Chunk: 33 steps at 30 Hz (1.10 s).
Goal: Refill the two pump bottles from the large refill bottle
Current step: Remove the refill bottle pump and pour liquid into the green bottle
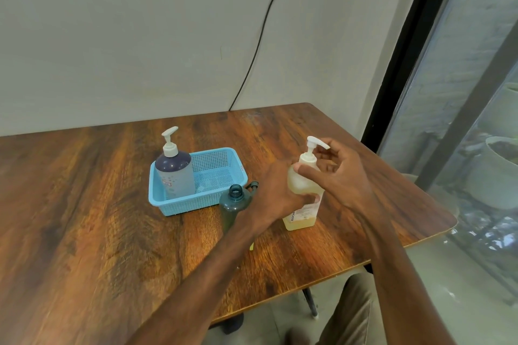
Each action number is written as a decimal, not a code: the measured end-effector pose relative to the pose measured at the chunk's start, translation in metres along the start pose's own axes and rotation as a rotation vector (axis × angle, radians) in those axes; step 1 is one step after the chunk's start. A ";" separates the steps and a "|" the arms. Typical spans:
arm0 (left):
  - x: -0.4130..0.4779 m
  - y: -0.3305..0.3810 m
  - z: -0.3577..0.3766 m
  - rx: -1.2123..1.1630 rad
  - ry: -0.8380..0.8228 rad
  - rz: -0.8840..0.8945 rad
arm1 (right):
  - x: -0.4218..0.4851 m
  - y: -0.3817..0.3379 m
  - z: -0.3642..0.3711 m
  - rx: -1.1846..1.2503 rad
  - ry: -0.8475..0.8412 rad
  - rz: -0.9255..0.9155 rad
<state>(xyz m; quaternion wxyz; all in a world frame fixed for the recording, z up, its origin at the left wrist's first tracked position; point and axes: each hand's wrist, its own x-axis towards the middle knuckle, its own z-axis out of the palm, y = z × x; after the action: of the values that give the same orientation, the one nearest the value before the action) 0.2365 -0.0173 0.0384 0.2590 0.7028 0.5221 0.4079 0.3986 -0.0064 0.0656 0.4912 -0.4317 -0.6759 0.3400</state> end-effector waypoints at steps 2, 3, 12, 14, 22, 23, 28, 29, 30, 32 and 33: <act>0.000 -0.001 0.000 -0.019 -0.008 0.003 | -0.001 0.001 0.004 -0.056 0.050 -0.003; 0.000 -0.001 0.000 -0.020 -0.005 0.005 | -0.001 0.001 0.004 -0.045 0.053 0.003; 0.001 -0.003 0.001 -0.028 -0.014 0.015 | -0.001 -0.001 0.003 -0.025 0.013 -0.020; 0.002 -0.003 0.001 -0.027 -0.016 0.015 | -0.001 0.001 0.004 -0.034 0.032 -0.025; 0.002 -0.002 0.000 0.003 0.017 0.015 | 0.000 0.001 0.003 0.029 -0.022 -0.013; 0.002 -0.002 0.000 -0.008 0.010 0.013 | -0.001 0.001 0.006 -0.008 0.022 -0.024; 0.002 -0.001 0.000 0.005 0.020 0.028 | -0.002 0.001 0.007 0.054 0.025 -0.008; 0.002 -0.001 0.000 0.014 0.026 0.030 | -0.002 0.001 0.006 0.078 -0.002 -0.002; 0.002 -0.001 -0.001 0.018 0.028 0.031 | -0.002 0.001 0.006 0.084 -0.017 -0.003; 0.002 -0.001 -0.001 0.000 0.018 0.028 | -0.002 0.002 0.006 0.034 -0.012 -0.015; 0.002 -0.001 -0.002 -0.010 0.010 0.028 | -0.003 0.001 0.007 -0.012 0.003 -0.019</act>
<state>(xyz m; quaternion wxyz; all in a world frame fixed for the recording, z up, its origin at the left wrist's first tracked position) 0.2348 -0.0149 0.0390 0.2543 0.7065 0.5116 0.4177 0.3929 -0.0090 0.0614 0.4930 -0.4286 -0.6812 0.3304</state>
